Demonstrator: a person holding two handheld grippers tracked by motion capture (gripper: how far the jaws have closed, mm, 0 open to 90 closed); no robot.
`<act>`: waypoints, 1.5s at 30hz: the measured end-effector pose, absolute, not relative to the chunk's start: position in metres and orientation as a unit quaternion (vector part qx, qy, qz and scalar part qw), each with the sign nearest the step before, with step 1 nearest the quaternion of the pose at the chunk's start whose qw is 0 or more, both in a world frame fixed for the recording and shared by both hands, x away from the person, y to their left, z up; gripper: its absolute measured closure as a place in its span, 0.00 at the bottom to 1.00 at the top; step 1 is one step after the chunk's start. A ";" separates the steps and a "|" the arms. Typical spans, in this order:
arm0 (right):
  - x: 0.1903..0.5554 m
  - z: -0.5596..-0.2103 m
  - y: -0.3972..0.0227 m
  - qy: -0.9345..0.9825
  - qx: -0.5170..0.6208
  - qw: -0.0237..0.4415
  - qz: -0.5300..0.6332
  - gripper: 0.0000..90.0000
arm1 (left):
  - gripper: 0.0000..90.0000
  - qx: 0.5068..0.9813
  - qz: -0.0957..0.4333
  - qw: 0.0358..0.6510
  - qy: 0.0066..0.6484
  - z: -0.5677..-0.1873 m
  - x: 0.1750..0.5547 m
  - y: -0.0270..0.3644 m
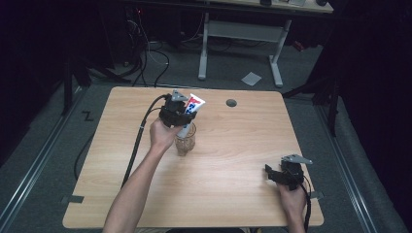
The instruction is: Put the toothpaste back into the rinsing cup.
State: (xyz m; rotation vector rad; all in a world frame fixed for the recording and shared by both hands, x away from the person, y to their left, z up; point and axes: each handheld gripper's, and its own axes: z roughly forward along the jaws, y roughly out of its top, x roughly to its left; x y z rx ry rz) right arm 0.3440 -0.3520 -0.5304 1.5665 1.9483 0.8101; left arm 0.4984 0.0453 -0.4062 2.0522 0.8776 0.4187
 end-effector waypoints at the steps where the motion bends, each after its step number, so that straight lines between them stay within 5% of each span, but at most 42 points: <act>1: 0.344 -0.530 -0.352 0.717 0.577 0.254 0.298 0.31 | 0.69 0.820 0.168 0.420 0.350 -0.406 0.498 0.045; 45: 0.343 -0.530 -0.352 0.716 0.577 0.255 0.298 0.31 | 0.65 0.824 0.173 0.399 0.363 -0.438 0.484 0.061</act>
